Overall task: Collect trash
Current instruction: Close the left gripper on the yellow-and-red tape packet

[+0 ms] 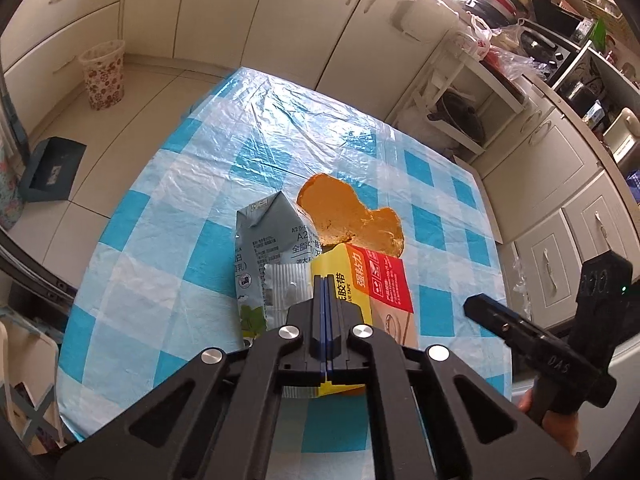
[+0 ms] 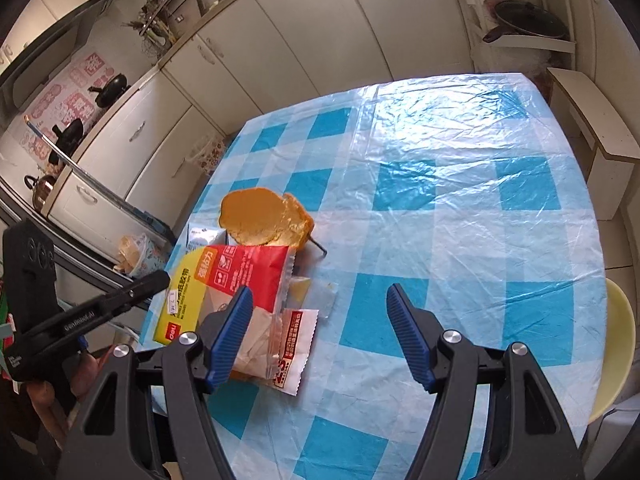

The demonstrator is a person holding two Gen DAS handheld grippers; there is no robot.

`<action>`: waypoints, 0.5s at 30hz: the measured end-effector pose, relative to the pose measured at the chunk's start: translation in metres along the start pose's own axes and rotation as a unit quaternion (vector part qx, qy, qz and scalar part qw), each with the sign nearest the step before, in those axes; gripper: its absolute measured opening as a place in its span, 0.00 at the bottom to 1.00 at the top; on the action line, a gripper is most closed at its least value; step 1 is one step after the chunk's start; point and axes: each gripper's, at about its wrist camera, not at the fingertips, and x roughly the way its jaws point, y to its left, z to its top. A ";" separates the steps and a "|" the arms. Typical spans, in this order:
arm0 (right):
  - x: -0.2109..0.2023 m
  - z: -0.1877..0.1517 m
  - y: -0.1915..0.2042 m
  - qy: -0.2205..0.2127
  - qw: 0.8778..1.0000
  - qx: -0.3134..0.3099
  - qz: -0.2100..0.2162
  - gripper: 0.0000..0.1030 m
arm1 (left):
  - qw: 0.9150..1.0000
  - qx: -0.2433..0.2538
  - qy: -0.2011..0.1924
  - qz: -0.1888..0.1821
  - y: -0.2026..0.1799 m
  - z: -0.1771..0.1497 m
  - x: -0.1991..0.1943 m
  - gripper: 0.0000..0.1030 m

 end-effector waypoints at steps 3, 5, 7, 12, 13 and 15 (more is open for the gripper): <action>0.009 -0.005 0.010 0.015 1.000 -0.021 -0.004 0.65 | 1.000 -0.006 -0.009 -0.027 0.002 0.001 -0.008 0.00; 0.013 -0.007 0.014 0.021 0.999 -0.029 -0.005 0.65 | 0.999 -0.002 -0.015 -0.033 0.001 0.002 -0.013 0.00; 0.017 -0.010 0.016 0.028 0.999 -0.034 -0.005 0.65 | 1.000 -0.005 -0.011 -0.027 0.006 0.003 -0.015 0.01; 0.028 -0.015 0.025 0.040 0.997 -0.059 -0.025 0.65 | 0.997 -0.081 0.012 0.010 0.045 0.001 -0.004 0.59; 0.029 -0.016 0.026 0.042 0.997 -0.065 -0.029 0.65 | 0.996 -0.089 0.017 0.006 0.049 0.000 -0.001 0.59; 0.033 -0.018 0.031 0.044 0.995 -0.078 -0.038 0.65 | 0.995 -0.098 0.028 -0.007 0.052 -0.001 0.005 0.63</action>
